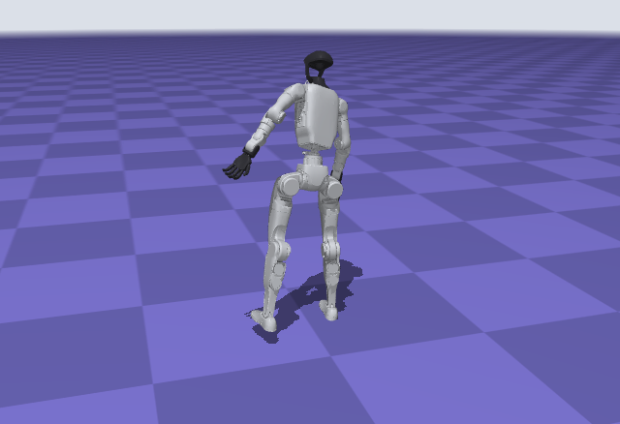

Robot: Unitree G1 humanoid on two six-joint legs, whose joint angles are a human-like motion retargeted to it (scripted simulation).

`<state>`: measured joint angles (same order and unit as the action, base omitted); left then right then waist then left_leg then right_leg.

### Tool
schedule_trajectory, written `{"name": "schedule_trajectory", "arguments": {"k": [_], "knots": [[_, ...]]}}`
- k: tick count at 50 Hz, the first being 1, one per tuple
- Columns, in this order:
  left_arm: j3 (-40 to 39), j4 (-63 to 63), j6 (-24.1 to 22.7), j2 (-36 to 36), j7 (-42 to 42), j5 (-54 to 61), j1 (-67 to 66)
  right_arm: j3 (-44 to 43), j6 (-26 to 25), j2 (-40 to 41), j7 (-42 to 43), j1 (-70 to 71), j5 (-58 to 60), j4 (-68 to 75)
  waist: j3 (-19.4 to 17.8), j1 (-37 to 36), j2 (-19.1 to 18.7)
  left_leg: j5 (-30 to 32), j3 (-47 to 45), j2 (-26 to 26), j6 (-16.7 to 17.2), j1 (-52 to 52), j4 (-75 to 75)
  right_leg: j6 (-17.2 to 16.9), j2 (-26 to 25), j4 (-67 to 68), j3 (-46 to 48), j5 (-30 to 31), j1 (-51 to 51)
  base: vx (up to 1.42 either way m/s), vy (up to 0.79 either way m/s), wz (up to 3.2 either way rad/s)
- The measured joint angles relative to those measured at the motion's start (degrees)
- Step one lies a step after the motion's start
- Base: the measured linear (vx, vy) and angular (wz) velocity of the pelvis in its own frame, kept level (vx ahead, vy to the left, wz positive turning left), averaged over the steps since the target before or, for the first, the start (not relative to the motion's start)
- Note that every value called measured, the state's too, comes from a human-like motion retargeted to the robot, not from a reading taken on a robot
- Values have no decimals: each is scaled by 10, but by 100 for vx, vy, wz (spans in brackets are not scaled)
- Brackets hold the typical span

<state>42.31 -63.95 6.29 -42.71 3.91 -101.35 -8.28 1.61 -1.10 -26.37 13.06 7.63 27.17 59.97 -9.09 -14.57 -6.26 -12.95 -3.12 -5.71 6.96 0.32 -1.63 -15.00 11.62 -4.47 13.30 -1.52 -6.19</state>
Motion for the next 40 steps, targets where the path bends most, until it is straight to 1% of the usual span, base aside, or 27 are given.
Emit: {"name": "schedule_trajectory", "arguments": {"k": [5,8,11,15,17,20,23,26,30,32,34,37,40], "knots": [[-4,-42,-26,8,-6,15,-98,61,-6,-23,23,104,51,50,21,-53,-13,17,0,11,-7,-30,11,0,-1,20,-12,-33,25,32,-6,-24],[-23,-49,-34,20,-5,30,-142,79,-19,-11,31,184,67,111,29,-73,-21,29,-1,23,-14,-47,16,0,3,28,-19,-49,42,30,2,-23],[-43,-54,-42,37,-12,35,-169,75,-28,16,29,268,67,169,32,-84,-24,34,-22,32,-18,-64,23,0,7,33,-24,-62,62,29,5,-24],[-57,-58,-56,55,-25,18,-175,64,-21,55,13,349,54,197,34,-92,-21,28,-79,37,-17,-82,36,0,9,36,-31,-76,89,30,7,-25],[-60,-57,-64,55,-30,2,-159,74,-7,70,3,373,48,182,33,-97,-14,22,-110,37,-15,-88,43,0,8,36,-36,-80,101,32,8,-32],[-59,-46,-74,40,-31,-28,-109,112,20,77,-16,390,52,130,29,-109,2,17,-144,32,-12,-94,53,0,1,34,-46,-83,117,34,8,-40],[-46,-28,-63,15,-27,-48,-50,167,44,61,-31,369,74,46,30,-117,27,22,-155,24,-13,-93,56,0,-7,33,-58,-83,130,36,10,-41],[-26,-12,-33,-10,-28,-51,15,208,57,31,-46,326,95,-46,31,-110,60,28,-153,19,-18,-85,51,0,-10,36,-70,-82,142,38,14,-31],[6,-9,14,-33,-32,-29,110,226,64,-3,-68,241,90,-148,29,-71,105,23,-142,8,-21,-64,39,12,-18,63,-76,-72,153,39,14,-9],[28,-20,27,-41,-30,-25,168,222,72,-14,-86,182,76,-187,25,-42,122,12,-135,-2,-19,-50,30,21,-28,101,-78,-61,150,38,13,9],[47,-35,33,-46,-30,-37,225,218,85,-22,-112,119,69,-209,24,-16,132,0,-130,-18,-17,-35,23,28,-44,160,-88,-59,129,36,11,6],[64,-53,44,-49,-39,-81,319,212,98,-30,-157,28,80,-215,23,17,143,-16,-127,-39,-15,-23,15,32,-59,250,-90,-74,68,31,7,2],[63,-50,69,-49,-49,-116,414,205,92,-35,-194,-49,103,-190,16,43,153,-30,-128,-46,-12,-14,12,38,-43,263,-43,-84,15,27,2,8]]}}
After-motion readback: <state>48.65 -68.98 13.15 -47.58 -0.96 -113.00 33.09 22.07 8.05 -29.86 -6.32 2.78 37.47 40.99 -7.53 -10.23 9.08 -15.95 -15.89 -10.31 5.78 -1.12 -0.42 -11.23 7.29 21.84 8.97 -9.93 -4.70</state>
